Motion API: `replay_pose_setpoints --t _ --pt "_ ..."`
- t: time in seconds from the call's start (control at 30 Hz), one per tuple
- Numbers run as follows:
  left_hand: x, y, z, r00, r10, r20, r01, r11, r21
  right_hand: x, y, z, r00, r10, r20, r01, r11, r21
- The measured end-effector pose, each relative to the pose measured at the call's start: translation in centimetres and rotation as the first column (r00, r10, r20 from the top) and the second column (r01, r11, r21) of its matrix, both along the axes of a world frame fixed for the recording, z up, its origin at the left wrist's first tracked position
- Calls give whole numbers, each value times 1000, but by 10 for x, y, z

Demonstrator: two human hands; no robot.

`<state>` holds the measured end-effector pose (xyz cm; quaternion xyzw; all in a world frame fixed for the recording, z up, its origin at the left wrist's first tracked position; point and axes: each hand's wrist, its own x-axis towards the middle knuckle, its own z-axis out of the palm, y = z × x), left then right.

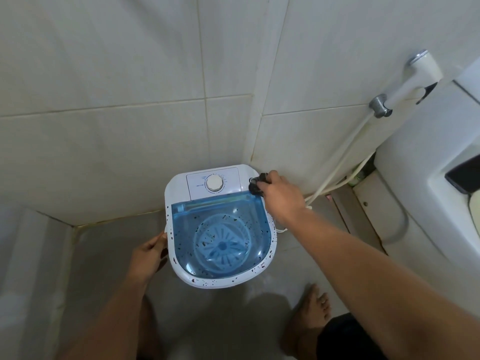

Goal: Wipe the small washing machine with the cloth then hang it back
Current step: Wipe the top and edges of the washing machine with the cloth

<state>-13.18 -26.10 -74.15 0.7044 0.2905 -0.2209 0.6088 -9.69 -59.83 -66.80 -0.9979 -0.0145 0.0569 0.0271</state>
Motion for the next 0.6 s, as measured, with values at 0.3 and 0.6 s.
replay_pose_setpoints --t 0.3,0.6 --pt "1 1 -2 1000 -5 11 5 1000 3 34 -7 27 994 -63 -93 55 995 -87" --pt "0 1 1 1000 -21 4 21 1000 8 26 -66 29 950 -52 -308 136 957 258"
